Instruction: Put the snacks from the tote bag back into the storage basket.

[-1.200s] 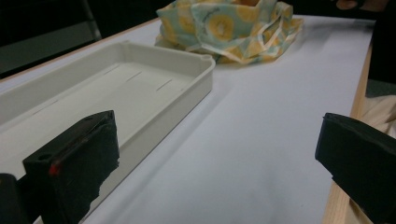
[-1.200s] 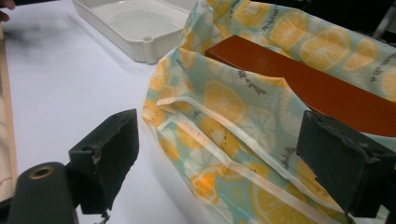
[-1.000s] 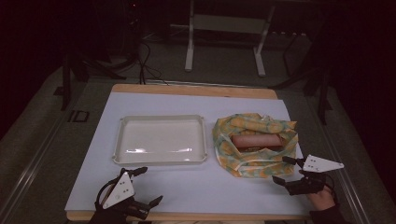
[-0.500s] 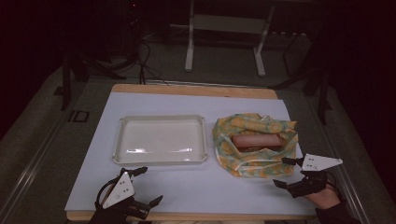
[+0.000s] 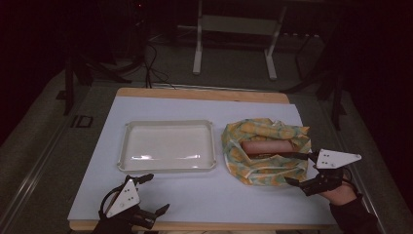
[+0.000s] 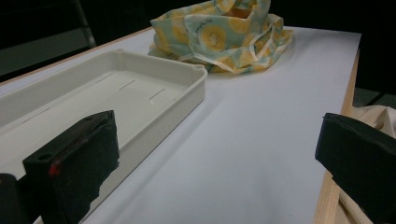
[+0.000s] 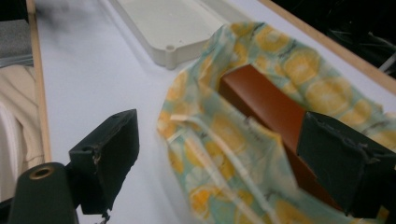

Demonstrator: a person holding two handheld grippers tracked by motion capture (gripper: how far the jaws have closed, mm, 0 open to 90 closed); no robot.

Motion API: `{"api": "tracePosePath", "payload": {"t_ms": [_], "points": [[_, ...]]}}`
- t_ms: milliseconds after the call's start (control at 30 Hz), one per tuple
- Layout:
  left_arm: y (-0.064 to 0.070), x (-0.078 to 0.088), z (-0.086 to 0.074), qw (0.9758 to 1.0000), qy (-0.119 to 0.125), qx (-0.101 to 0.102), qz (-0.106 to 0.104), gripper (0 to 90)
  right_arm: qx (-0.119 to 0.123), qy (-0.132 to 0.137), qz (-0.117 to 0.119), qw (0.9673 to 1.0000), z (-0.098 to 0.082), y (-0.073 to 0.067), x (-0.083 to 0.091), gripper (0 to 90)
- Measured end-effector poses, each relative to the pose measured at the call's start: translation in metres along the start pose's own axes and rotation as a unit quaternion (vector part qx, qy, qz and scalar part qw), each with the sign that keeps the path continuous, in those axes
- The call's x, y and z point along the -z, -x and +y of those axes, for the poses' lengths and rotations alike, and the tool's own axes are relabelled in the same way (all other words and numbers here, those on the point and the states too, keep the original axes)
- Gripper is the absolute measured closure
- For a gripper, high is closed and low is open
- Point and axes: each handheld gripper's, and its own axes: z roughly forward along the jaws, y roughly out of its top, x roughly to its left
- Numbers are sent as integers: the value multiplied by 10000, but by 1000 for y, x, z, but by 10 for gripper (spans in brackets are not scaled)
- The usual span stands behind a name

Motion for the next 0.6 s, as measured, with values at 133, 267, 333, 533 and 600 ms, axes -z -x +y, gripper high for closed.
{"api": "tracePosePath", "payload": {"t_ms": [133, 267, 333, 533, 600], "points": [[0, 0, 0, 10000, -2, -7, -9, 0, 74, 46, 21, 10000, 10, 7, 0, 134], [0, -1, 0, 10000, -2, -17, -18, 0, 138, 12, 46, 9999, 21, 17, -1, 135], [0, 0, 0, 10000, 2, -19, -14, 0, 174, 17, 42, 9998, 25, 20, -1, 135], [0, 0, 0, 10000, 17, -24, 0, 0, 246, 26, -27, 9997, 36, 30, -2, 150], [0, 0, 0, 10000, 11, -36, 4, 0, 286, 0, -31, 9996, 42, 36, -4, 168]]}}
